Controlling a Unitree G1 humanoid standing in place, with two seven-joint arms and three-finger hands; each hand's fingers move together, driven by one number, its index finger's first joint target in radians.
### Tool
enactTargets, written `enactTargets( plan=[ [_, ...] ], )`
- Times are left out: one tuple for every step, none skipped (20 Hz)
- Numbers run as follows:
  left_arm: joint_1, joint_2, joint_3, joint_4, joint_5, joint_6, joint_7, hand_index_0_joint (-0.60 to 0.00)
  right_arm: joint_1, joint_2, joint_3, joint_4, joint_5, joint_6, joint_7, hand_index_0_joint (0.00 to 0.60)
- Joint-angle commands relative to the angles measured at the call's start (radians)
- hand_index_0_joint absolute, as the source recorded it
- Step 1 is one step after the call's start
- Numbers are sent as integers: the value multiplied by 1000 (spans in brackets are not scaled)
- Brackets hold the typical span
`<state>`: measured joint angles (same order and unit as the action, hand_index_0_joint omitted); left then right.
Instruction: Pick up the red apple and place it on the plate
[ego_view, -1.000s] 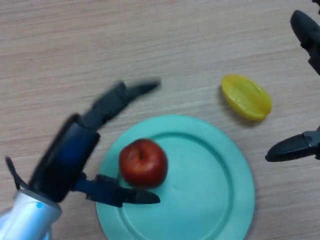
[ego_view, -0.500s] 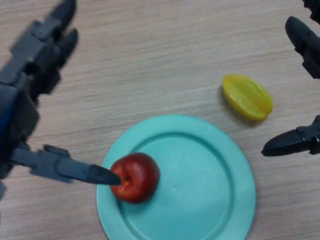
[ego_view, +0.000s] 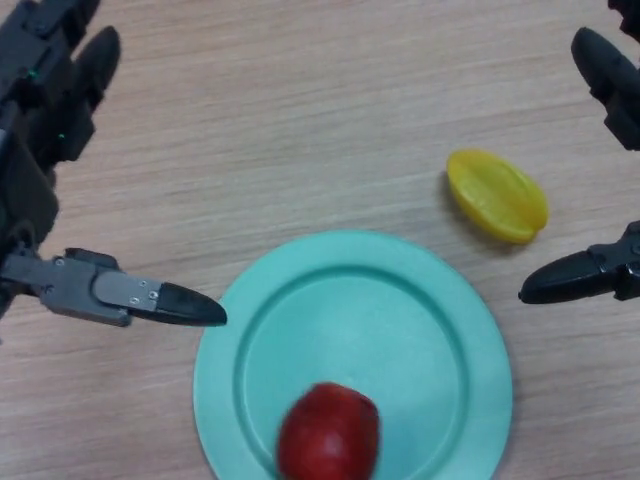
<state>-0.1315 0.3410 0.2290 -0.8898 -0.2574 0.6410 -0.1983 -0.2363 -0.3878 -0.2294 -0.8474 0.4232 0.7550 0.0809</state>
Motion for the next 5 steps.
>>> enactTargets(
  plan=[
    [-31,28,32,-52,39,-72,5,0,-13,-43,-43,-58,-68,-183,30,0],
    [-32,25,26,-48,50,-77,3,0,-10,-36,-43,-57,-78,-190,39,0],
    [-28,23,3,-45,85,-92,-1,0,0,-23,-37,-53,-100,-209,54,0],
    [-26,18,3,-53,89,-88,-7,0,2,-18,-39,-51,-102,-214,62,0],
    [-20,12,2,-64,104,-94,-18,0,4,-15,-38,-40,-108,-232,82,0]
  ],
)
